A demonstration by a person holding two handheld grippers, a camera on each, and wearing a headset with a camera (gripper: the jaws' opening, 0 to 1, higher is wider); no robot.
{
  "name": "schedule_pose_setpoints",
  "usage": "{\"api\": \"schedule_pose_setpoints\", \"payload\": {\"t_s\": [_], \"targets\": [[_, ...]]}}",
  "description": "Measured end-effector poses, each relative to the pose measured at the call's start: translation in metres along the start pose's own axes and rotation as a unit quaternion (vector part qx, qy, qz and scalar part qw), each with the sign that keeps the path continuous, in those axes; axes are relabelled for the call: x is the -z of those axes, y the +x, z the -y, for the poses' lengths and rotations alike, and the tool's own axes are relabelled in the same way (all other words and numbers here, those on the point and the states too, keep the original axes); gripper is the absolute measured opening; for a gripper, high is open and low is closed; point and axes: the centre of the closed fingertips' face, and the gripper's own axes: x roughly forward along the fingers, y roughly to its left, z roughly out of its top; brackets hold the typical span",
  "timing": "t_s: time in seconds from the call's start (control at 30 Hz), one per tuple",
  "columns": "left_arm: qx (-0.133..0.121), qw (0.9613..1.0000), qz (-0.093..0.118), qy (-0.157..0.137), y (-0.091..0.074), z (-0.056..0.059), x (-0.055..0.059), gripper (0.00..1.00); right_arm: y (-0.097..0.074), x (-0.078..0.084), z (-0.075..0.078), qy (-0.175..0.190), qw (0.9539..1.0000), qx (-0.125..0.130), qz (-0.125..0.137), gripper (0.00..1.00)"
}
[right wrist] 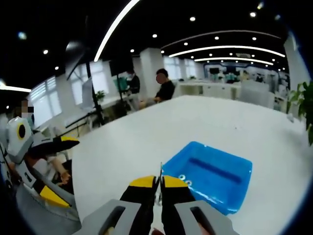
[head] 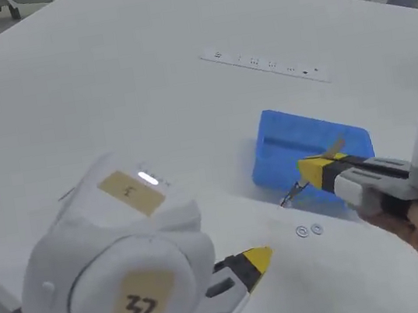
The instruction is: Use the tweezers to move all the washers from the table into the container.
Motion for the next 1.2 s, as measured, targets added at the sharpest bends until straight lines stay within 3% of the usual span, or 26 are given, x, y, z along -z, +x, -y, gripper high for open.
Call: {"api": "schedule_pose_setpoints", "payload": {"t_s": [0.2,0.37,0.47,0.53,0.7,1.1,1.2], "targets": [[-0.006,1.0000,0.005,0.002,-0.001,-0.002,-0.001,0.98,-0.004,-0.033,0.010,-0.013,0.9988,0.018,0.043,0.00],[-0.008,1.0000,0.005,0.000,-0.001,-0.004,-0.001,0.98,0.000,-0.045,0.030,-0.009,0.9971,0.046,0.060,0.00],[-0.009,1.0000,0.002,0.002,-0.001,-0.004,0.001,0.98,0.010,-0.038,0.049,-0.012,0.9966,0.065,0.050,0.00],[-0.007,1.0000,-0.001,0.003,0.000,-0.003,0.002,0.98,0.020,-0.023,0.059,-0.023,0.9964,0.077,0.027,0.00],[-0.007,1.0000,0.005,0.004,-0.001,-0.002,0.000,0.98,0.036,0.001,0.065,-0.038,0.9959,0.082,-0.002,0.00],[-0.007,0.9999,0.010,-0.003,-0.001,-0.003,-0.001,0.97,0.041,0.015,0.067,-0.040,0.9952,0.088,-0.015,0.01],[-0.002,1.0000,0.008,-0.002,0.000,-0.001,-0.001,0.97,0.038,0.012,0.067,-0.033,0.9961,0.082,-0.010,0.01]]}}
